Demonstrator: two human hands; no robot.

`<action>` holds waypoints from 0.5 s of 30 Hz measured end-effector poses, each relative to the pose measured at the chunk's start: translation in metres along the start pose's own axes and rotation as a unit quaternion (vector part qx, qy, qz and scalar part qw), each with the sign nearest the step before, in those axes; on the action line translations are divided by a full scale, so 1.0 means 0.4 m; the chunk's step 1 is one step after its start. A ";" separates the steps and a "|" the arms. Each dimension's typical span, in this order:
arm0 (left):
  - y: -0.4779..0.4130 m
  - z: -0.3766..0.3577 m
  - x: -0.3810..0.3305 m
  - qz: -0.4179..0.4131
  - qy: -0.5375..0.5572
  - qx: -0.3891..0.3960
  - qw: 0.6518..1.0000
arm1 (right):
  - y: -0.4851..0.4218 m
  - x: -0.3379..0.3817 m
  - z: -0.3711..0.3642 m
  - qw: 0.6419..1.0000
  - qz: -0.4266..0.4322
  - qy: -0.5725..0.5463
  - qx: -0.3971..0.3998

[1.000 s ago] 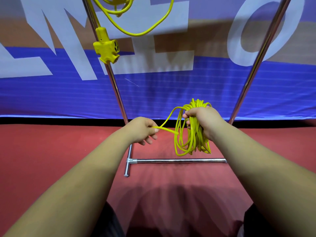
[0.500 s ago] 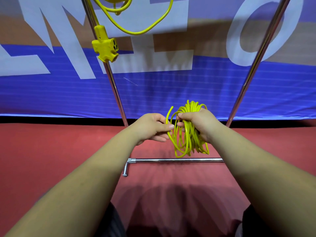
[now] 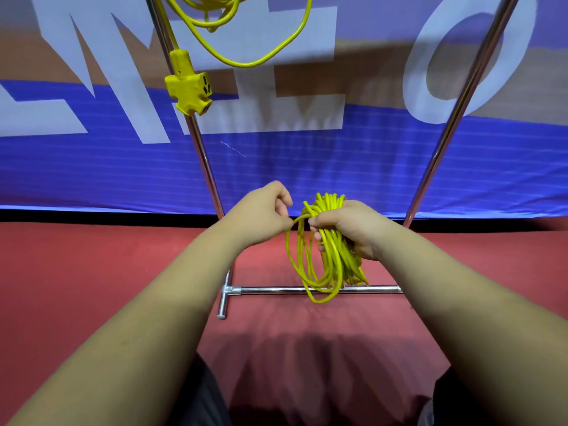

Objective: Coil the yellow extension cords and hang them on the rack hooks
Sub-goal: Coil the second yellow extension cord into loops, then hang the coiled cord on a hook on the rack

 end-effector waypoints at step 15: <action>0.032 -0.082 -0.174 -0.210 -0.117 0.052 0.969 | 0.169 0.060 -0.010 0.981 -0.018 0.175 0.086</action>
Point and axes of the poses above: each hand's wrist, its own y-axis away from the middle knuckle, its own z-axis out of the back of the hand, x = y × z, the point moved 10 cm from there along -y, towards the middle knuckle, and after that the axes turned 1 degree about -y, right-handed, at the moved point
